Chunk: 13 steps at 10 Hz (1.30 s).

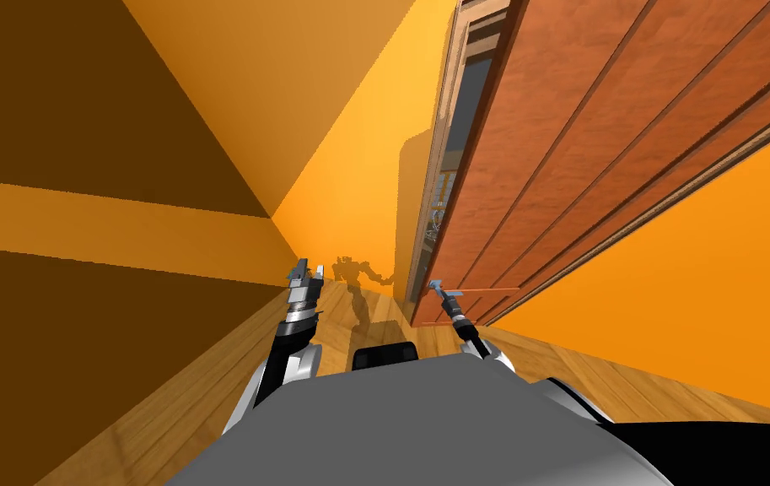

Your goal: Pull the door open

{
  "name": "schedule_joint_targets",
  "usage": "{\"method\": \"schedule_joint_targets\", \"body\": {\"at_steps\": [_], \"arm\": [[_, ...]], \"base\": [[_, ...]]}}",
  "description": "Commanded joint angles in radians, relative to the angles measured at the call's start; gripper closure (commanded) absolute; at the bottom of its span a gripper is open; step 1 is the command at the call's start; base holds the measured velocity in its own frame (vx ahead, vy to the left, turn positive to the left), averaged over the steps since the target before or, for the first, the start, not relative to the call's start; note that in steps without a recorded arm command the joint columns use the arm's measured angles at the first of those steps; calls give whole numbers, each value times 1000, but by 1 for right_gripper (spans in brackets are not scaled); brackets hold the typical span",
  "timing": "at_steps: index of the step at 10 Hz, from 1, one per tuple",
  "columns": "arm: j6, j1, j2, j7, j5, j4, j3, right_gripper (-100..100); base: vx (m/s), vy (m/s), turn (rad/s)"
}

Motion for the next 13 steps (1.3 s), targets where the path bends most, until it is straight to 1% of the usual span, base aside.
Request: {"method": "schedule_joint_targets", "body": {"at_steps": [1,3,4,5,6,7,8,9,10,11,12,13], "arm": [[-7,2,-7,-6,-3,-3,21,100],[-12,2,-13,-10,-6,-3,33,100],[-8,1,-10,-8,-4,-4,30,100],[-42,22,-23,-24,-2,8,43,100],[-52,27,-28,-29,-1,11,45,100],[-75,39,-39,-40,-1,17,51,100],[-75,39,-39,-40,-1,17,51,100],[-112,58,-57,-57,0,28,60,100],[-112,58,-57,-57,0,28,60,100],[-136,70,-68,-69,1,34,66,100],[-147,76,-73,-74,1,38,69,100],[-173,90,-86,-87,2,45,76,100]], "base": [[-228,-77,136],[-254,-92,100],[-100,-44,29],[-125,-49,153],[-191,-73,183],[-206,-77,165],[-129,-44,59],[-152,-41,171],[-144,-43,103],[-120,-48,99],[-110,-47,113],[-175,-42,185]]}}
